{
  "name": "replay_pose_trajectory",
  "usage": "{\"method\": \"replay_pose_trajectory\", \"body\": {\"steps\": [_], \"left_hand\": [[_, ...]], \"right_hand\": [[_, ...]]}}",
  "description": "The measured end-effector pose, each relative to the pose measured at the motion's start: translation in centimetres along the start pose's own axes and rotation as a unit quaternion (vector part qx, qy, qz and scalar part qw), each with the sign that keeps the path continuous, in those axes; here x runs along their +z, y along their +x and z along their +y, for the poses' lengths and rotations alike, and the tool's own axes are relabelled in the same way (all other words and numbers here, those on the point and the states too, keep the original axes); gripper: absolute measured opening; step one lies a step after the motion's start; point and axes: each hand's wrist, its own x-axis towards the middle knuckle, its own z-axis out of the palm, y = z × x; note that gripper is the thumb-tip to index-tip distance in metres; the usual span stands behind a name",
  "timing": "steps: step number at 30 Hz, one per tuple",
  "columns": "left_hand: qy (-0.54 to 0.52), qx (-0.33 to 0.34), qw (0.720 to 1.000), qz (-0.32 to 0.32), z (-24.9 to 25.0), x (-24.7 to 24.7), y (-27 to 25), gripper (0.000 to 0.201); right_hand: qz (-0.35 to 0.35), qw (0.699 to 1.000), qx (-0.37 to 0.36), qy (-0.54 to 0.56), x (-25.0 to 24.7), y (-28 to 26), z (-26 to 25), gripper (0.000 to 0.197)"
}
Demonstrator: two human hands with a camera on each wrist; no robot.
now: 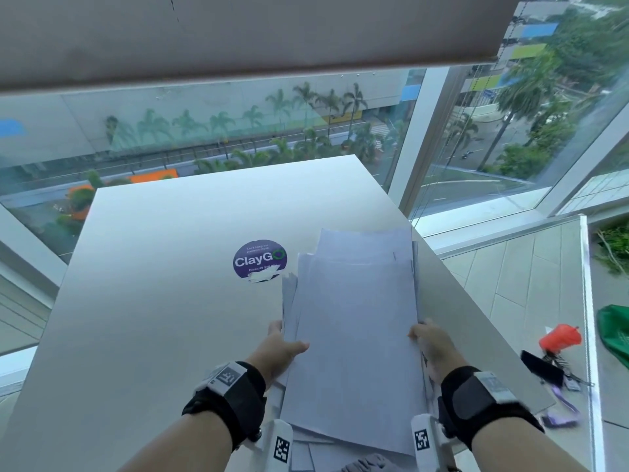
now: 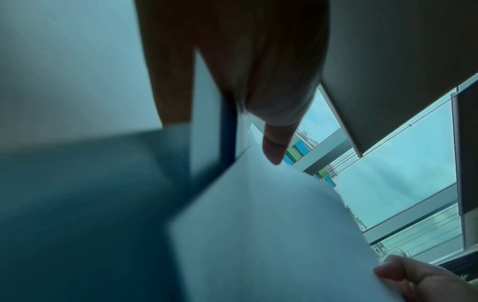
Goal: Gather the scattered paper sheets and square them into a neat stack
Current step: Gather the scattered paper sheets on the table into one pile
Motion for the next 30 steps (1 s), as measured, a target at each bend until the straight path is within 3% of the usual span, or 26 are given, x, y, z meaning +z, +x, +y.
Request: {"method": "replay_pose_trajectory", "body": {"steps": [2,4,6,8,9,10,13,15,18,22,27,30], "left_hand": [[0.009,0.006,1.000,0.004,0.1,0.3,0.2,0.068],[0.058,0.015,0.998,-0.003,0.4,0.6,0.2,0.079],[0.145,0.017,0.989,-0.009,0.8,0.6,-0.1,0.081],[0.186,-0.002,0.982,-0.023,0.5,0.2,0.5,0.113],[0.193,-0.027,0.980,-0.023,0.0,-0.1,0.9,0.120],[0.190,-0.037,0.981,-0.017,-0.3,-0.4,1.1,0.108],[0.105,-0.001,0.994,0.027,0.0,-0.8,1.1,0.042],[0.032,0.012,0.994,0.108,0.2,-0.9,1.6,0.027],[-0.018,-0.003,0.990,0.140,0.6,-0.8,2.2,0.025],[0.014,-0.015,0.993,0.119,1.1,0.5,2.4,0.026],[-0.004,-0.038,0.992,0.118,1.3,1.2,3.0,0.027],[0.034,-0.043,0.989,0.138,0.7,0.1,3.4,0.037]], "right_hand": [[0.041,0.997,-0.005,-0.065,0.1,0.1,-0.1,0.049],[0.019,0.995,0.019,-0.095,0.3,0.1,-0.3,0.072],[-0.046,0.991,0.046,-0.117,0.6,-0.3,-0.5,0.078],[-0.081,0.988,0.054,-0.118,0.4,-0.5,-0.5,0.081],[-0.073,0.989,0.047,-0.119,0.2,-0.4,-0.4,0.082],[-0.050,0.990,0.034,-0.126,0.2,-0.4,-0.4,0.081],[0.055,0.969,0.036,-0.237,0.6,-0.3,-0.8,0.066],[0.072,0.942,0.055,-0.323,1.1,-0.6,-1.1,0.054],[0.071,0.936,0.063,-0.340,1.1,-0.4,-1.7,0.049],[-0.015,0.969,0.087,-0.233,0.5,0.0,-2.7,0.055],[-0.098,0.969,0.141,-0.177,-1.0,-0.3,-3.8,0.023],[-0.065,0.974,0.156,-0.150,-1.6,0.2,-3.6,0.028]]}}
